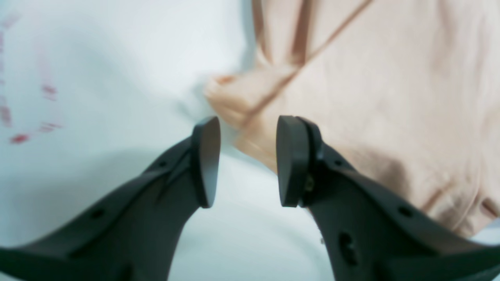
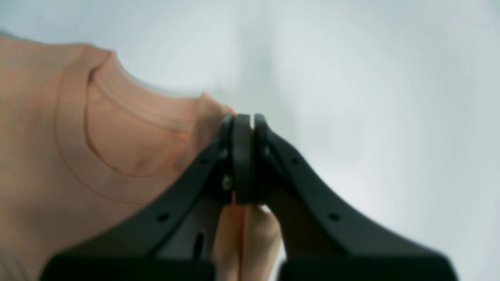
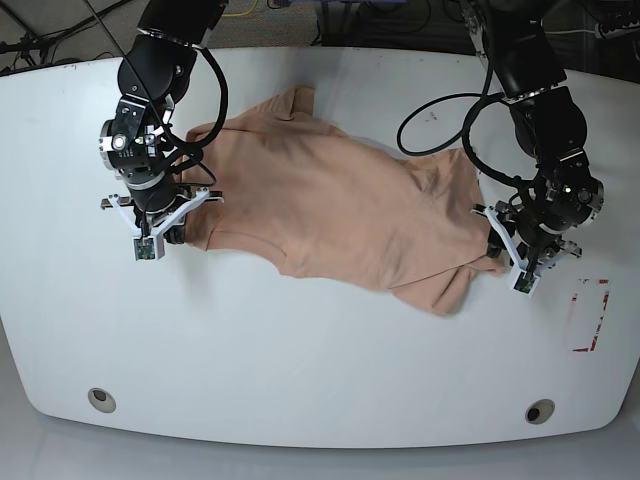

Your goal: Fold the T-shirt properly

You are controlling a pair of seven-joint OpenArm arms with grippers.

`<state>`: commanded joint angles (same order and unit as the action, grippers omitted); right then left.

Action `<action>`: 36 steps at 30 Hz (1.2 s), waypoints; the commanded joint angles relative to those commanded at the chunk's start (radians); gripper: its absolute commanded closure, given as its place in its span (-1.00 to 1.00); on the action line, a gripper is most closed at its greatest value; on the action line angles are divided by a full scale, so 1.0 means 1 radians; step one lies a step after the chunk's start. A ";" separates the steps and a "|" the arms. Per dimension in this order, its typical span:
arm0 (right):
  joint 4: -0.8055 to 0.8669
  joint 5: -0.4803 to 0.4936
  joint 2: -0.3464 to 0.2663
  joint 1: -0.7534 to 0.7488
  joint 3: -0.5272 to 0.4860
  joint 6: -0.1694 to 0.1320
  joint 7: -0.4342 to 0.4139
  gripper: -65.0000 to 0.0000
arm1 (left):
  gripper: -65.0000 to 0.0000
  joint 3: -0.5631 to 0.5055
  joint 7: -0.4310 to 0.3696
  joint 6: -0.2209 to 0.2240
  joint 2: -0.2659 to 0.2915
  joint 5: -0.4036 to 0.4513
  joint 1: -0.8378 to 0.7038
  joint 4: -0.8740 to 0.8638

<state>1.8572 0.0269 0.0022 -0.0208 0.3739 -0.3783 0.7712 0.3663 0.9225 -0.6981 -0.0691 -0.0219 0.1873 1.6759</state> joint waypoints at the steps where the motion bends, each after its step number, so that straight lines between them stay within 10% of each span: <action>1: -0.001 0.001 0.000 0.001 0.000 0.001 0.000 0.88 | 0.29 0.001 -0.002 0.000 0.001 0.000 0.001 0.005; 9: 0.016 0.004 0.005 0.011 -0.010 -0.006 0.022 0.24 | 0.24 -0.003 0.009 0.000 0.006 -0.007 -0.019 0.027; 10: -0.026 -0.003 0.000 -0.038 -0.002 0.000 0.032 0.78 | 0.24 0.009 0.030 0.002 0.001 0.009 -0.075 0.000; 36: 0.002 -0.002 -0.001 -0.034 -0.009 -0.005 0.069 0.76 | 0.24 0.055 0.069 0.002 -0.024 0.001 -0.111 0.051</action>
<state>1.8589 0.0253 0.0008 -0.0545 0.3644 -0.3828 0.8401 0.4212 0.9920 -0.6958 -0.0928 -0.0207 0.0760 1.7269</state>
